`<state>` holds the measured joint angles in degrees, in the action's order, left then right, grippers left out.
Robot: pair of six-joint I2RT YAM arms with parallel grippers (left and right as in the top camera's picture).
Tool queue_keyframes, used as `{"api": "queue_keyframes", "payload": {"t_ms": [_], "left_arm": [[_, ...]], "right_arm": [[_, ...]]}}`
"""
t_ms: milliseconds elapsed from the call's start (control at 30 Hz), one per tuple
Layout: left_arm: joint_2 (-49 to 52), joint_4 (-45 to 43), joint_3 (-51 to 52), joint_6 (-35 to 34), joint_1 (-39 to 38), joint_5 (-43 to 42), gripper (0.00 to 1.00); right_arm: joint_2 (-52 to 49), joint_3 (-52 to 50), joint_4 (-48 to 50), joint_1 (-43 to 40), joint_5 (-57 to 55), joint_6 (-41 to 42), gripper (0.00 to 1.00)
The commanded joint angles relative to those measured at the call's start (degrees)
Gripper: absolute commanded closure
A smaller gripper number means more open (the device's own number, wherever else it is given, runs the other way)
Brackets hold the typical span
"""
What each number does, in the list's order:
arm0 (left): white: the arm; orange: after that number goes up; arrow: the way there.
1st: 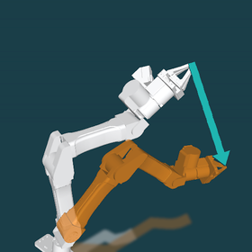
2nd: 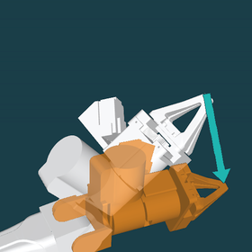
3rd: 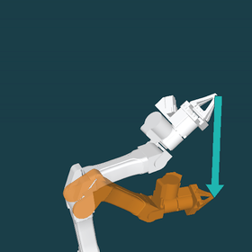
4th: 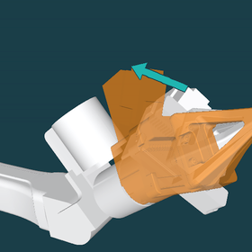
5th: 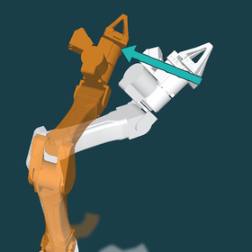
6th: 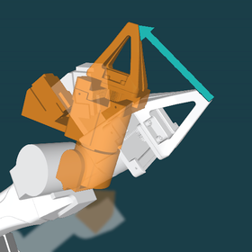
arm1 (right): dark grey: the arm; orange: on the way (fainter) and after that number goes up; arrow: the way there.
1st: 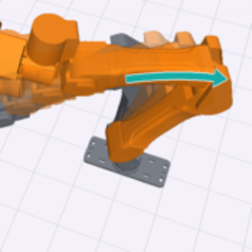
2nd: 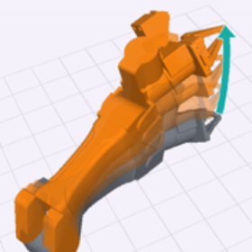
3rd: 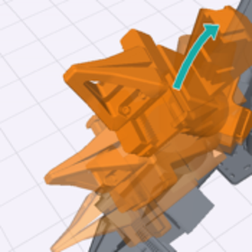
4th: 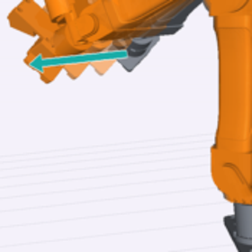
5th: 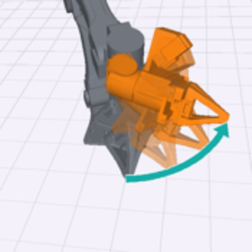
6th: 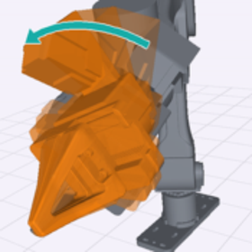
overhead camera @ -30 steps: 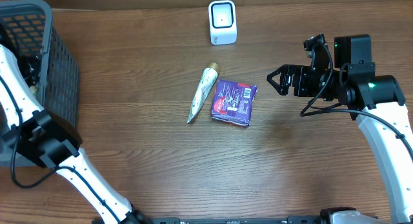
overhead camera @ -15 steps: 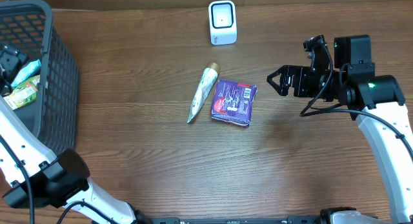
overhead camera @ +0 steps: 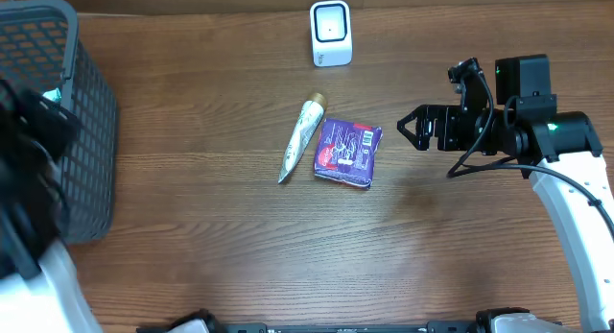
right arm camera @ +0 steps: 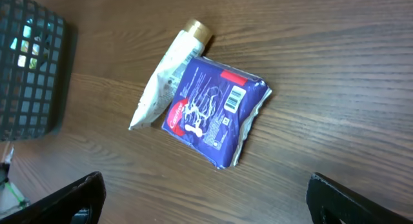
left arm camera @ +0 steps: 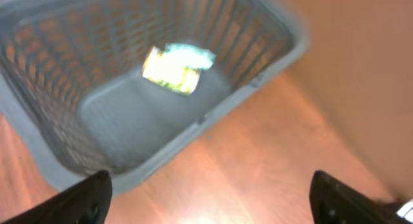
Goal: Scan the item barcode
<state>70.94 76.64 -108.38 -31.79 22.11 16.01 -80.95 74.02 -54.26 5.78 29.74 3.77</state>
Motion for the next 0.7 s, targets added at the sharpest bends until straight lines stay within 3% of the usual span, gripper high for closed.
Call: {"api": "queue_keyframes", "payload": {"t_ms": [0, 133, 267, 367, 500, 667], "left_arm": [[-11.52, -12.2, 16.11, 3.65, -3.34, 10.21, 0.08], [-15.45, -27.32, 23.98, 9.35, -3.26, 9.99, 0.06], [-11.19, -37.79, 21.18, 14.36, -0.63, 11.93, 0.04], [-4.61, -38.21, 15.1, 14.6, 4.44, 9.57, 0.04], [6.49, -33.79, 5.46, 9.2, 12.44, 0.96, 0.05], [17.25, -30.32, 1.36, 4.5, 19.21, -5.95, 0.03]], "right_arm": [[0.13, 0.94, -0.33, 0.48, -0.15, -2.38, 0.0], [0.13, 0.94, -0.55, 0.48, -0.13, -2.36, 0.0], [0.13, 0.94, -2.01, 0.48, -0.15, -2.38, 0.0], [0.13, 0.94, -2.84, 0.48, -0.15, -2.38, 0.0], [0.13, 0.94, -3.3, 0.48, -0.15, -2.38, 0.0], [0.13, 0.94, -3.52, 0.48, -0.17, -2.38, 0.0]]}}
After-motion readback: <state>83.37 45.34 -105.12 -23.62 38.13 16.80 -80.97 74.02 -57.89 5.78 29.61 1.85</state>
